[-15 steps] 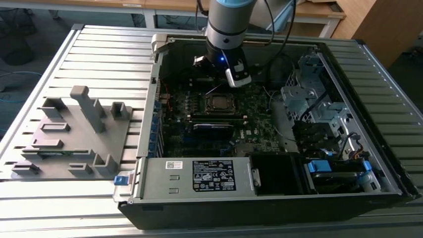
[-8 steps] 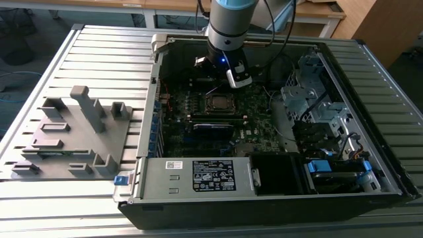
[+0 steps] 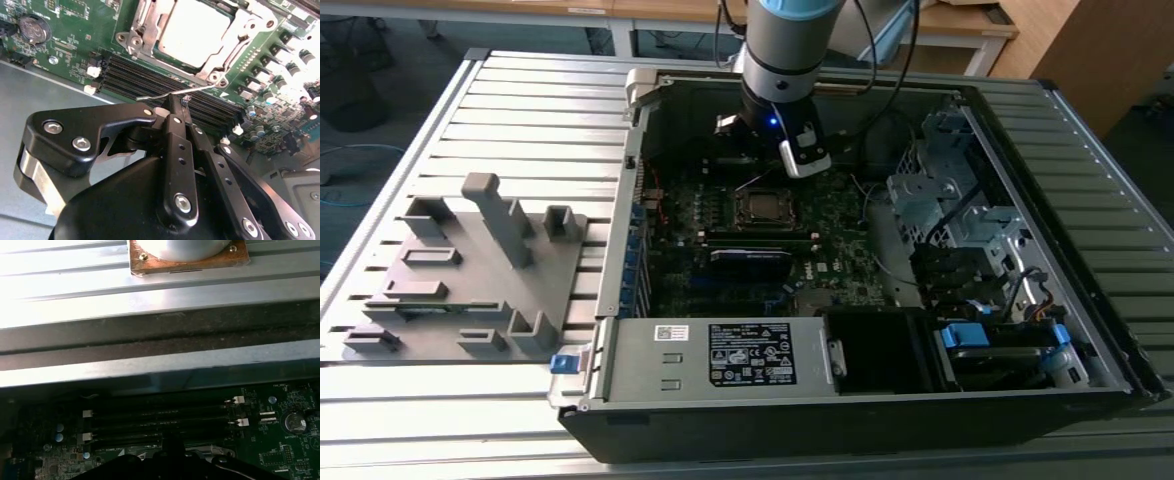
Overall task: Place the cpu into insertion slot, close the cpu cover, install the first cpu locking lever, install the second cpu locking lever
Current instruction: 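Install the first cpu locking lever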
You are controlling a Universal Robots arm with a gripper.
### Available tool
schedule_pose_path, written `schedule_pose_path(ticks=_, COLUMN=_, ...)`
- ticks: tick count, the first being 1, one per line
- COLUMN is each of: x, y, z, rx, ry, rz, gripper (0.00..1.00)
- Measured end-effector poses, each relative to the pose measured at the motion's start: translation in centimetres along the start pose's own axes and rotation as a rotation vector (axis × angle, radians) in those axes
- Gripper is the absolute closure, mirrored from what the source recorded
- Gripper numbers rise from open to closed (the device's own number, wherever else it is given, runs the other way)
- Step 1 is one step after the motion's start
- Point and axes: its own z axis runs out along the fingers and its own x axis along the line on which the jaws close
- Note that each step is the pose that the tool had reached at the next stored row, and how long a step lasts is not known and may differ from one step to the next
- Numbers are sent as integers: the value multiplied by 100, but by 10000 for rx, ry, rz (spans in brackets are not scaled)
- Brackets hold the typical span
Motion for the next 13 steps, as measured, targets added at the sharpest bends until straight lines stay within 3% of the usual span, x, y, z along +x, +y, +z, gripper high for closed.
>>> schedule_pose_path(ticks=6, x=-19, y=-4, z=19, rx=46, ry=-30, rz=49, gripper=90)
schedule_pose_path(ticks=13, x=-20, y=-11, z=40, rx=27, ry=-152, rz=16, gripper=90)
